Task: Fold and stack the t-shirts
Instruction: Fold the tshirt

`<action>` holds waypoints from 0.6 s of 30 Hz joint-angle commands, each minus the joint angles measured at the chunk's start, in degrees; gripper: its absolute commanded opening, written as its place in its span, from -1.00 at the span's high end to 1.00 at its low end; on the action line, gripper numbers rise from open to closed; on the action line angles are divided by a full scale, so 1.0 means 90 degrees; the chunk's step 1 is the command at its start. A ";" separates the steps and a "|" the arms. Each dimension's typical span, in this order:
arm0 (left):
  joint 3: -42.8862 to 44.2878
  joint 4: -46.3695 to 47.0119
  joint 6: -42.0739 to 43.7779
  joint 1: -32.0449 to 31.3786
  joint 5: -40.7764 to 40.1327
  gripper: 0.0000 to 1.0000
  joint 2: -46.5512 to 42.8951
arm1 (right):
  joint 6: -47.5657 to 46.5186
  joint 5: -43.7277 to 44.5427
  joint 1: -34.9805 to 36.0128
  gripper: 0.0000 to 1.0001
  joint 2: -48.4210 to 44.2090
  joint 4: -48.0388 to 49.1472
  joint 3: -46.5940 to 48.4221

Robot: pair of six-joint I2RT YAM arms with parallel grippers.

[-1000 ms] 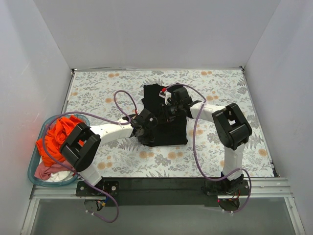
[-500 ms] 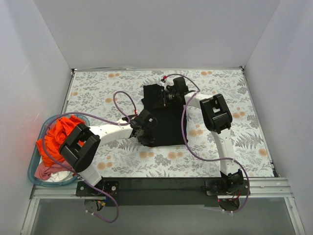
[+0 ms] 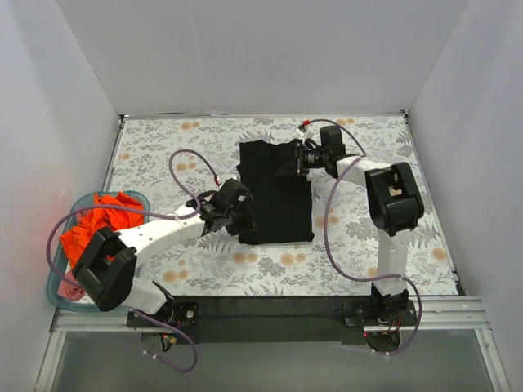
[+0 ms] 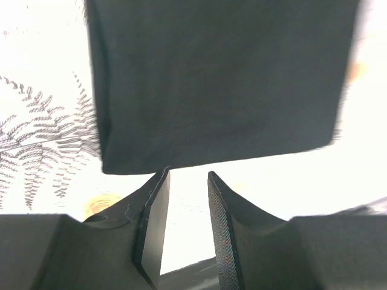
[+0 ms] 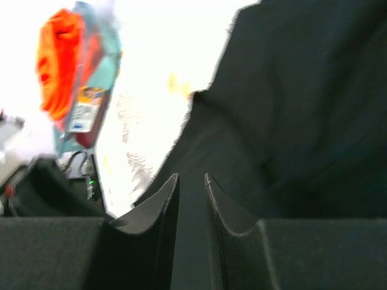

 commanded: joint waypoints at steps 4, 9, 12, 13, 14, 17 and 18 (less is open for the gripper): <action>-0.0371 0.0266 -0.0334 0.0054 -0.0339 0.39 -0.0787 | 0.0300 -0.0232 -0.0400 0.40 -0.0546 0.1030 -0.1229; -0.0625 0.0208 -0.0481 0.0181 -0.0397 0.38 -0.1070 | 0.0271 0.0061 -0.0644 0.40 0.0235 0.1080 -0.1113; -0.0713 0.0179 -0.0569 0.0259 -0.0398 0.38 -0.1197 | 0.0446 0.0042 -0.0723 0.40 0.0363 0.1080 -0.0956; -0.0713 0.0179 -0.0579 0.0279 -0.0398 0.38 -0.1226 | 0.0495 0.0003 -0.0733 0.40 0.0276 0.1089 -0.0975; -0.0704 0.0179 -0.0569 0.0308 -0.0388 0.38 -0.1236 | 0.0515 -0.0016 -0.0723 0.40 -0.0044 0.1080 -0.1005; -0.0578 0.0276 -0.0482 0.0327 -0.0349 0.38 -0.1169 | 0.0613 -0.0143 -0.0713 0.39 -0.0941 0.1089 -0.1482; -0.0528 0.0296 -0.0433 0.0328 -0.0310 0.38 -0.1100 | 0.0661 -0.0240 -0.0684 0.39 -0.1187 0.1089 -0.1889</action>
